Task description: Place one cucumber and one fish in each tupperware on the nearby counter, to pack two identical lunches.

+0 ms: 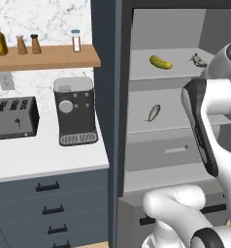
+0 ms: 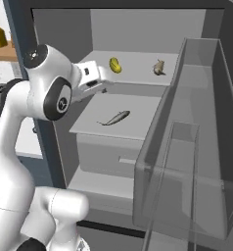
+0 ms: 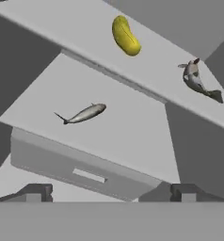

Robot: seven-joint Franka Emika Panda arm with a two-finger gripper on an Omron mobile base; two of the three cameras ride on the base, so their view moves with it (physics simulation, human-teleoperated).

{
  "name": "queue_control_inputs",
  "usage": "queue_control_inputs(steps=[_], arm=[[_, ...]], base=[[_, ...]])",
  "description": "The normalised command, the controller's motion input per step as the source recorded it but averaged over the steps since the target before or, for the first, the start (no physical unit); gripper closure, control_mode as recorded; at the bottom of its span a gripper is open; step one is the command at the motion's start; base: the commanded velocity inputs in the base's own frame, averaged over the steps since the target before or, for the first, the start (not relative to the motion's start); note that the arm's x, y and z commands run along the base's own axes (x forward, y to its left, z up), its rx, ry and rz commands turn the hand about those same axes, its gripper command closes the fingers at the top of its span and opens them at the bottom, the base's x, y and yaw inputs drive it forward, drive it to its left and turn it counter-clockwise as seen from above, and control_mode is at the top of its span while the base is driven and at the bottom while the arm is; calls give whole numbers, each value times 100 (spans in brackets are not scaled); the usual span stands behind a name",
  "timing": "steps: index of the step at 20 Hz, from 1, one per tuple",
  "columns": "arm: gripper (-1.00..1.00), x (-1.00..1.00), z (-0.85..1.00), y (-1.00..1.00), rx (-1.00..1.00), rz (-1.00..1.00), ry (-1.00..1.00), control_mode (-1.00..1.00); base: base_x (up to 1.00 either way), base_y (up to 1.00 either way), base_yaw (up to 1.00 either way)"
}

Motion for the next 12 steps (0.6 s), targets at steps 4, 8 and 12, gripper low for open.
queue_control_inputs(steps=[4, 8, 12], arm=[[-100, 18, 41, -1, 27, -2, -15, -100], [-100, 46, 52, 0, 31, 0, -1, -100], [-100, 58, 16, 0, 12, 0, 0, -100]], base=[[0, 0, 0], [0, 0, 0], [0, 0, 0]])
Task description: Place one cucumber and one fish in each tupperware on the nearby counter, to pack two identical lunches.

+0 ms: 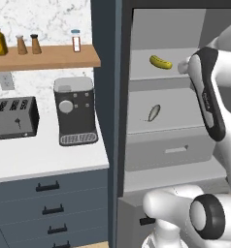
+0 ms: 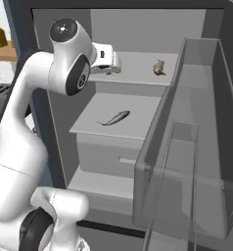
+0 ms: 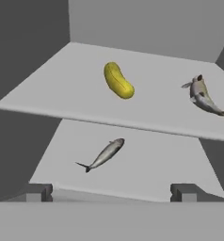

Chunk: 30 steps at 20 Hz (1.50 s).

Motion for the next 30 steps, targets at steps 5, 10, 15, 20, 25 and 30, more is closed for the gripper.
queue_control_inputs(steps=[5, 10, 15, 20, 25, 30], arm=[[-100, 56, -5, 0, 0, 0, -2, -100], [-100, 55, -16, 0, 0, 0, -5, -100], [-100, 54, -25, 1, 0, 1, -1, -100], [-100, 46, -12, 0, 0, 3, 0, -100], [-100, 47, -9, 0, 0, 5, 0, -100], [-100, 40, -10, 0, 0, 6, 0, -100]], base=[[0, 0, 0], [0, 0, 0], [0, 0, 0], [0, 0, 0], [0, 0, 0], [0, 0, 0]])
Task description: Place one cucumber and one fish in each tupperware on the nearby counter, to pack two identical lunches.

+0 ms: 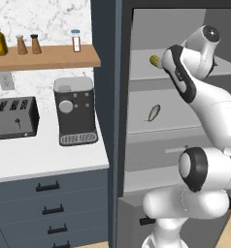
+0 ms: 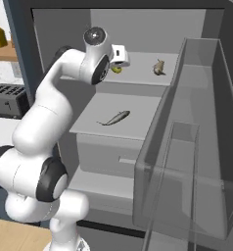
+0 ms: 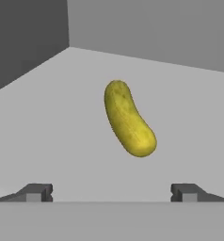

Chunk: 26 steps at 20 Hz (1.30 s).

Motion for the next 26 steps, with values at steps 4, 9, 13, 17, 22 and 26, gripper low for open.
queue_control_inputs(steps=[4, 9, 13, 17, 22, 26], arm=[[-100, 50, -3, 0, 0, 7, 0, -100], [-100, 53, -3, 0, 0, 6, 0, -100], [-100, 54, -9, 0, 0, 6, 0, -100], [-100, 58, -9, 0, 0, 5, 0, -100], [-100, 51, -10, -2, 0, 5, 2, -100], [100, 7, -32, -5, 0, 7, 2, -100]], base=[[0, 0, 0], [0, 0, 0], [0, 0, 0], [0, 0, 0], [0, 0, 0], [0, 0, 0]])
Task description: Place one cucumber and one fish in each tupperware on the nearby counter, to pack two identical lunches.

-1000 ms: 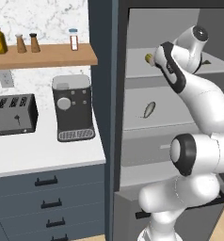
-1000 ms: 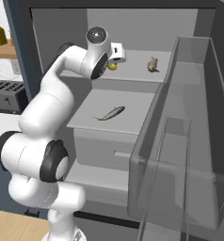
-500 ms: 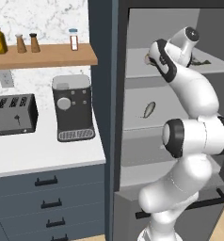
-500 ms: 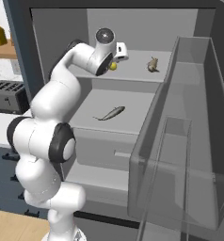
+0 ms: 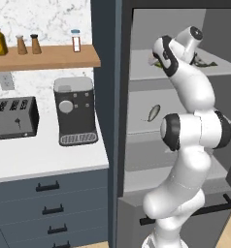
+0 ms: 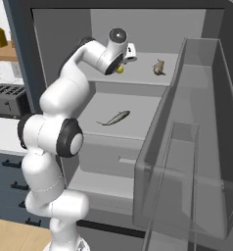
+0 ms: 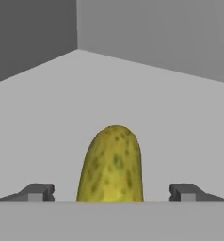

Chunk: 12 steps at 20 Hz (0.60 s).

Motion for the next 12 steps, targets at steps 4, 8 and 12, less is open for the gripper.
queue_control_inputs(steps=[4, 8, 12], arm=[[100, -46, -40, -4, -1, 4, 0, -100], [100, -81, -21, 0, 0, 0, -8, -100], [100, -79, -1, 0, 0, 0, -26, -100]], base=[[0, 0, 0], [0, 0, 0], [0, 0, 0]])
